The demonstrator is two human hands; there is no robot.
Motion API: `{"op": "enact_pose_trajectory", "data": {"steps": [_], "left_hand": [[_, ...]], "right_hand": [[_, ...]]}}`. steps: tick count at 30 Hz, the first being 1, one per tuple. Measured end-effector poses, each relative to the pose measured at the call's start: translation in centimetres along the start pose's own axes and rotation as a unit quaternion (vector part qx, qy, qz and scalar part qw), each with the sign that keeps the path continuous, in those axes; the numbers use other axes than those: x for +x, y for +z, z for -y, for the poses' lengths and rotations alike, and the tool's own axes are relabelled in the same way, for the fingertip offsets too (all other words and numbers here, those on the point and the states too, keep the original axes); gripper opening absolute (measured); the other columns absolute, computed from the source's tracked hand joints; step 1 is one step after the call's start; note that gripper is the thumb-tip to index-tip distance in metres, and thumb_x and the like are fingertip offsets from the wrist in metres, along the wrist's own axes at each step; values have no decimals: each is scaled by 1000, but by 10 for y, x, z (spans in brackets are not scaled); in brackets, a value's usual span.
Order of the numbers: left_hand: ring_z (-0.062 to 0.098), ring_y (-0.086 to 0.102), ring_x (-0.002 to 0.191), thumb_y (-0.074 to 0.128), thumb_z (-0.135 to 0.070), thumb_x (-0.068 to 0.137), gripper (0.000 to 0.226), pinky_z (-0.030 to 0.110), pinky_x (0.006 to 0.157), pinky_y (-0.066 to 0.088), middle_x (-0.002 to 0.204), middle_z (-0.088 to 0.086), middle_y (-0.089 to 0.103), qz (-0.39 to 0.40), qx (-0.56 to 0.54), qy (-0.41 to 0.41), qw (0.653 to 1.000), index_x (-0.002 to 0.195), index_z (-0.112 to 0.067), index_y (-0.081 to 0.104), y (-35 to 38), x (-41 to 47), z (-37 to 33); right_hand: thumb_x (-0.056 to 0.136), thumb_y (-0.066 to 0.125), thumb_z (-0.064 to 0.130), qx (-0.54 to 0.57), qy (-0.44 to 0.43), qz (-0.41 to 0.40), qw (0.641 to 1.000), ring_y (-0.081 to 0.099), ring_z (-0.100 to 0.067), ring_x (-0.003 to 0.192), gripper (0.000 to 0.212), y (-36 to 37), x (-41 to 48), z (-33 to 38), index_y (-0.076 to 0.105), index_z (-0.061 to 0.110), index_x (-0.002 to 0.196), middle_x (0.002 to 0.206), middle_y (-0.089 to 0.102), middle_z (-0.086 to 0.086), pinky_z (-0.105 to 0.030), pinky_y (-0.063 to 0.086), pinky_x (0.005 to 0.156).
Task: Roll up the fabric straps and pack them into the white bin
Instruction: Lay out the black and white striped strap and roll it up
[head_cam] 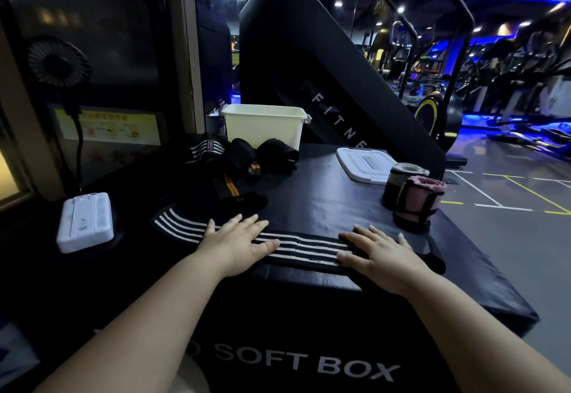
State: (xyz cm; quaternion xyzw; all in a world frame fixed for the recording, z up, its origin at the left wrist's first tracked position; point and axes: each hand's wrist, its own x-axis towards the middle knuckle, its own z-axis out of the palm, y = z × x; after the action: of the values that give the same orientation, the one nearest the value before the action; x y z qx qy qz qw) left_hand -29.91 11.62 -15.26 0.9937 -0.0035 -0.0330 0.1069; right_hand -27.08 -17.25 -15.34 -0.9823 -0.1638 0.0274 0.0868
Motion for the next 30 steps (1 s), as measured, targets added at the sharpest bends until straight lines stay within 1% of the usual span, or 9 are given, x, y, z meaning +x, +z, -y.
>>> {"op": "enact_pose_trajectory", "data": {"steps": [5,7,9,11,14,18,23,26,30], "left_hand": [[10,1,149,25,-75,89,72,54,118,-7,161,-18,10,-10,-7,-3,1000,152,-40,18,-1,3,-2],[10,7,149,28,-72,90,71,52,119,-3,160,-16,17,-34,-18,-1,999,151,-37,23,-1,1,-2],[14,19,145,33,-68,92,65,47,119,9,154,-12,32,-82,-35,3,996,147,-33,34,-1,0,0],[17,29,137,36,-63,94,58,42,114,23,142,-7,45,-138,-60,-4,989,138,-28,45,-6,1,3],[21,35,128,37,-57,96,48,40,102,32,129,-2,53,-199,-100,-44,974,124,-22,53,-16,11,8],[25,37,124,36,-54,98,42,42,99,35,126,2,53,-221,-126,-105,961,114,-20,54,-27,36,16],[27,33,129,33,-52,100,42,42,101,33,135,5,46,-213,-182,-182,942,118,-19,52,-41,75,29],[27,30,132,34,-52,100,43,42,101,34,140,5,40,-217,-242,-243,914,122,-20,49,-50,102,43],[28,31,131,38,-50,99,42,43,101,36,143,5,34,-237,-333,-302,861,126,-19,45,-59,140,66]], "right_hand": [[85,33,77,8,1,-15,1000,8,-11,149,67,-3,5,0,33,45,145,160,20,12,-54,0,118],[85,35,75,9,-2,-19,1000,12,-12,149,67,-5,4,2,36,43,144,159,23,10,-54,0,119],[84,33,76,-12,-10,-26,1000,18,-13,147,68,-5,4,4,38,41,142,157,27,9,-52,2,119],[81,30,78,-31,-24,-44,998,25,-12,144,72,-9,6,9,40,39,141,154,32,10,-50,7,120],[84,34,75,-16,-49,-78,996,33,-11,138,67,-22,16,25,45,38,139,149,39,13,-42,22,116],[92,40,63,28,-75,-87,993,40,-14,133,52,-32,49,57,51,35,134,143,46,10,-36,35,107],[96,41,56,91,-104,-89,986,50,-18,121,37,-33,114,99,57,36,122,128,54,5,-37,43,97],[97,41,53,112,-116,-104,981,52,-19,118,37,-31,153,122,57,33,124,126,55,3,-36,44,94],[98,47,45,144,-131,-142,971,52,-18,118,36,-28,204,152,57,28,128,128,56,1,-29,41,93]]}}
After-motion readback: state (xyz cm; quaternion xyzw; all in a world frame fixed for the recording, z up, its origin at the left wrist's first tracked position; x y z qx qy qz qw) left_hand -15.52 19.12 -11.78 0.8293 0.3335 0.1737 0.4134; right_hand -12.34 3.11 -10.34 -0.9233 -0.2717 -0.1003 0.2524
